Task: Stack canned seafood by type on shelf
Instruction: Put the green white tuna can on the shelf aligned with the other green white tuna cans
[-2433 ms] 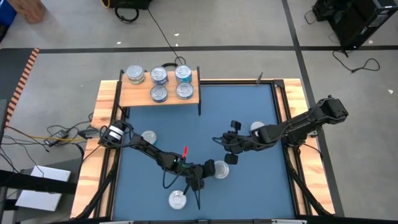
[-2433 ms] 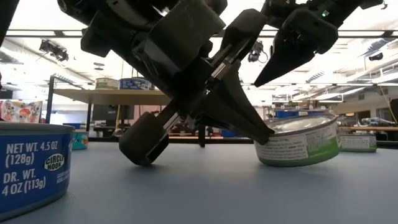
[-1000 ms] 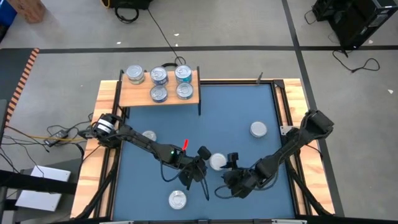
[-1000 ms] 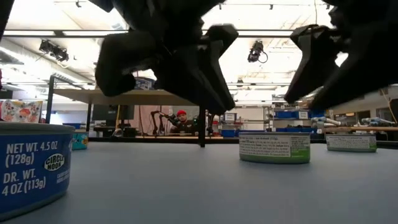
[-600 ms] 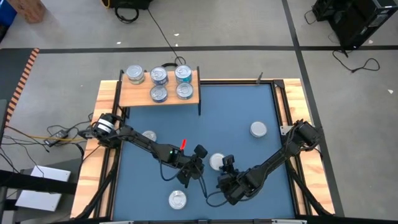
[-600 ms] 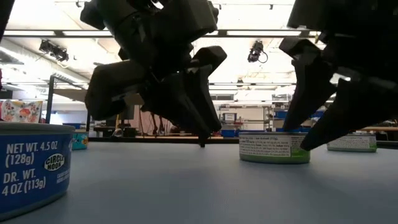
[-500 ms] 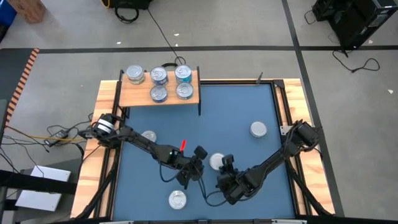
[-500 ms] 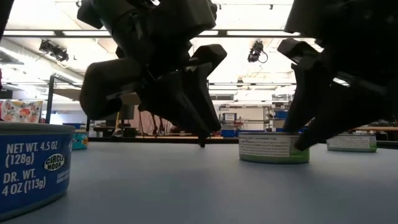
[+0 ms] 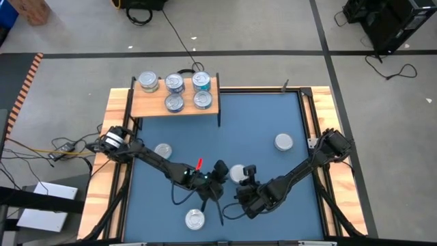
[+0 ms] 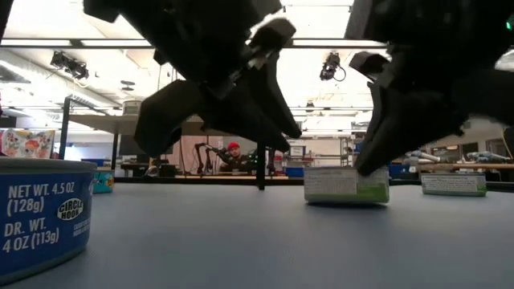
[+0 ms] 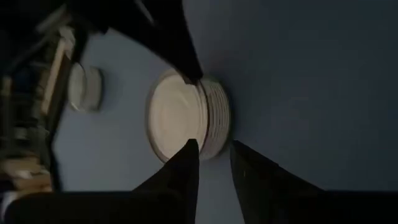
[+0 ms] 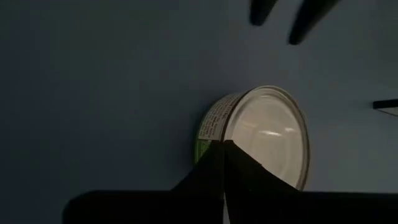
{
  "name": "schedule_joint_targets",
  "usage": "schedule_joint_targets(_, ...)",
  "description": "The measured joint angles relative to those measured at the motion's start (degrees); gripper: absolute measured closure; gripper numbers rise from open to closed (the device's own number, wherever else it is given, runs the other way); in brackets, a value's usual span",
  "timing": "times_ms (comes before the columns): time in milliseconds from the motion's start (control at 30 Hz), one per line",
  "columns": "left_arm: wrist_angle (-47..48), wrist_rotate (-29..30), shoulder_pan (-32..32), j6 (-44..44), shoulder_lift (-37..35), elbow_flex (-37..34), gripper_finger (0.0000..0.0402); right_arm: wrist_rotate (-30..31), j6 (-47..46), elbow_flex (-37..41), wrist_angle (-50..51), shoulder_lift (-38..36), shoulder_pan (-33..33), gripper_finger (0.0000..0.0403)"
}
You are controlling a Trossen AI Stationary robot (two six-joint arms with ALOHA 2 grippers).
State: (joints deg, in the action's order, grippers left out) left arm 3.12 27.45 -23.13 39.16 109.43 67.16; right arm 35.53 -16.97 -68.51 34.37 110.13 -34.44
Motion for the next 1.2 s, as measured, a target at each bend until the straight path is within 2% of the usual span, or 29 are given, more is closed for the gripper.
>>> schedule_joint_targets(133, -0.7, 1.0, -1.2, 1.8, 0.0, 0.0, 0.0297, -0.3, -2.4, 0.0, -0.5, -1.5, 0.6, 0.04)
schedule_joint_targets(267, -1.3, 1.4, -1.3, -0.6, 0.0, 0.0, 0.0278, -0.9, -3.4, 0.0, -1.8, -2.0, 1.4, 0.0401)
schedule_joint_targets(533, -3.1, 1.9, -1.3, -2.3, 1.1, 0.0, 0.0206, -2.8, -6.6, 0.0, -3.2, -2.8, 2.8, 0.0402)
schedule_joint_targets(767, -7.8, 8.9, -1.3, -2.3, 4.9, 0.0, 0.015, -2.9, -10.0, -0.1, -3.7, -2.9, 3.2, 0.0402)
schedule_joint_targets(867, -9.5, 11.5, -1.2, -1.8, 6.0, 0.0, 0.0139, -2.8, -11.3, -0.1, -3.9, -2.9, 3.2, 0.0402)
schedule_joint_targets(1200, -10.2, 11.7, -1.2, -0.8, 7.8, 0.0, 0.0137, -2.5, -12.1, -0.1, -5.7, -4.5, 3.3, 0.0403)
